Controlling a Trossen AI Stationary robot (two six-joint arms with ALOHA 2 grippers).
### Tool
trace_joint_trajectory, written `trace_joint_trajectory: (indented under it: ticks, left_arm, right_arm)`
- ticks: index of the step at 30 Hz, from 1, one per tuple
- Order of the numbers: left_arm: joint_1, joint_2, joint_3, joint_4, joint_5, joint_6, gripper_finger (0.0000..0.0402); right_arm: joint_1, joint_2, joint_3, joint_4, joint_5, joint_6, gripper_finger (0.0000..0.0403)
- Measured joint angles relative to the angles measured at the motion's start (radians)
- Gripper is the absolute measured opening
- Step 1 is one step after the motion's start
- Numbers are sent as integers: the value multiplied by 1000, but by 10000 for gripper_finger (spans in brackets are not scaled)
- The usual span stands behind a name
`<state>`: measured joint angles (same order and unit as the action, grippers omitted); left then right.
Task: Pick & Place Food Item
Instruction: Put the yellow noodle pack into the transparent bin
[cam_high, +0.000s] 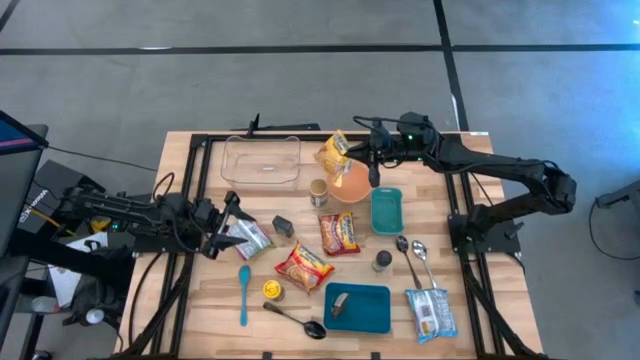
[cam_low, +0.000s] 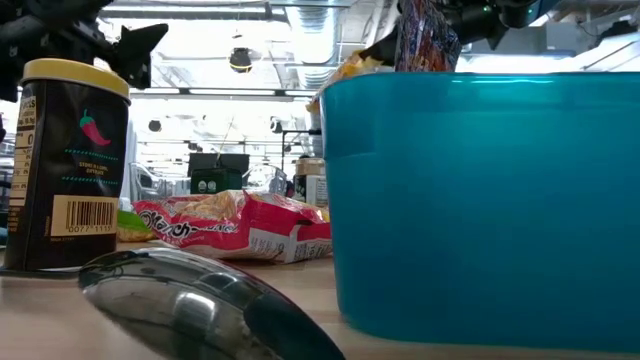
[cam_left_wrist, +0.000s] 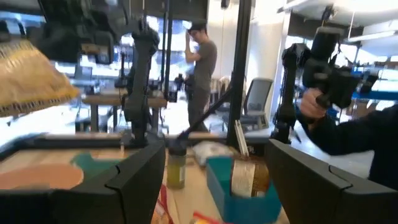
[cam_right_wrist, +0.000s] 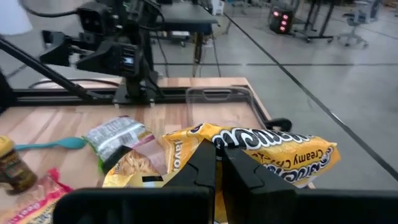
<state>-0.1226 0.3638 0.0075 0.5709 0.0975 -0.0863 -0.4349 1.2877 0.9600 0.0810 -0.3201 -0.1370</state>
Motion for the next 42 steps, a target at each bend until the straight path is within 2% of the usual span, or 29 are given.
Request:
trace_joint_trajectory:
  ticks: [10,15,17,22,24,28,35,38,42]
  left_arm:
    - [0,0,0,405,0,0,271]
    - [0,0,0,535,-29,1,271]
    - [0,0,1,533,-134,35,271]
    - [2,42,1,493,-574,87,271]
    - [13,73,6,492,-653,83,271]
    - [58,158,47,477,-641,11,271]
    - [159,321,153,324,-616,-206,271]
    - [232,373,198,240,-498,-307,271]
    - [343,437,247,135,-277,-427,271]
  right_arm:
    - [46,0,0,66,-23,-2,1]
    - [58,0,0,63,-23,-14,1]
    - [63,0,0,58,-22,-36,1]
    - [70,0,0,65,-23,-84,1]
    - [69,0,0,67,-32,-98,1]
    - [69,1,0,79,-63,-156,1]
    - [69,1,0,92,-108,-169,1]
    - [76,1,0,87,-125,-207,1]
    - [93,1,0,80,-128,-259,1]
